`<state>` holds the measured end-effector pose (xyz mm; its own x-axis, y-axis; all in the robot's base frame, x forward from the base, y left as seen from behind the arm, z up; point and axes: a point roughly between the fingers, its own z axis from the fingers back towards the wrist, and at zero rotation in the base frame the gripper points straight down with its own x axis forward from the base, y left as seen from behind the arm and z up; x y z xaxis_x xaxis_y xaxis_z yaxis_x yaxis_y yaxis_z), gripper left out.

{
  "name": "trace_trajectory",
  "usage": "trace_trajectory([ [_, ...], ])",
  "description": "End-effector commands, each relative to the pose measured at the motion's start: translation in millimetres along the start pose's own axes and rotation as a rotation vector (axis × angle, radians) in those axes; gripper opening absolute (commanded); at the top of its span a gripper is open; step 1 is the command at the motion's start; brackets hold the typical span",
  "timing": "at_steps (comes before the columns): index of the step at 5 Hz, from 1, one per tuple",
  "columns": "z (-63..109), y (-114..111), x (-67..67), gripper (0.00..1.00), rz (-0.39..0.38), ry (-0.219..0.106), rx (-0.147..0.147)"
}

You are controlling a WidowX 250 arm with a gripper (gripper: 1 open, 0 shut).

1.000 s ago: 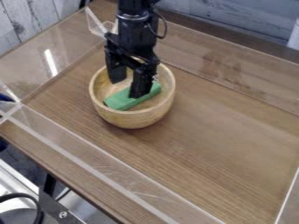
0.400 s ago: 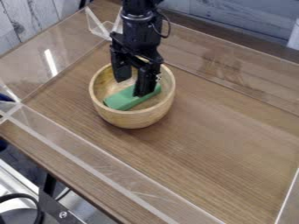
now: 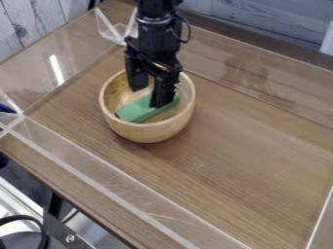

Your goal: Remove the green block from inside the brown bowl and put it on the table

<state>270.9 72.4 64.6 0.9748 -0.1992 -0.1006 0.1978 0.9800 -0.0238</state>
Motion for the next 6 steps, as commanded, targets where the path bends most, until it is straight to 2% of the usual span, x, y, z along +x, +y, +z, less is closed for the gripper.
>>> trace_trajectory([
  [1,16.9,6.7,9.5,1.0,-0.003,-0.069,0.025],
  [4,27.2,7.1,6.8,1.0,-0.014,-0.106,0.021],
  [6,24.7,6.7,5.9,1.0,-0.016,-0.106,0.017],
])
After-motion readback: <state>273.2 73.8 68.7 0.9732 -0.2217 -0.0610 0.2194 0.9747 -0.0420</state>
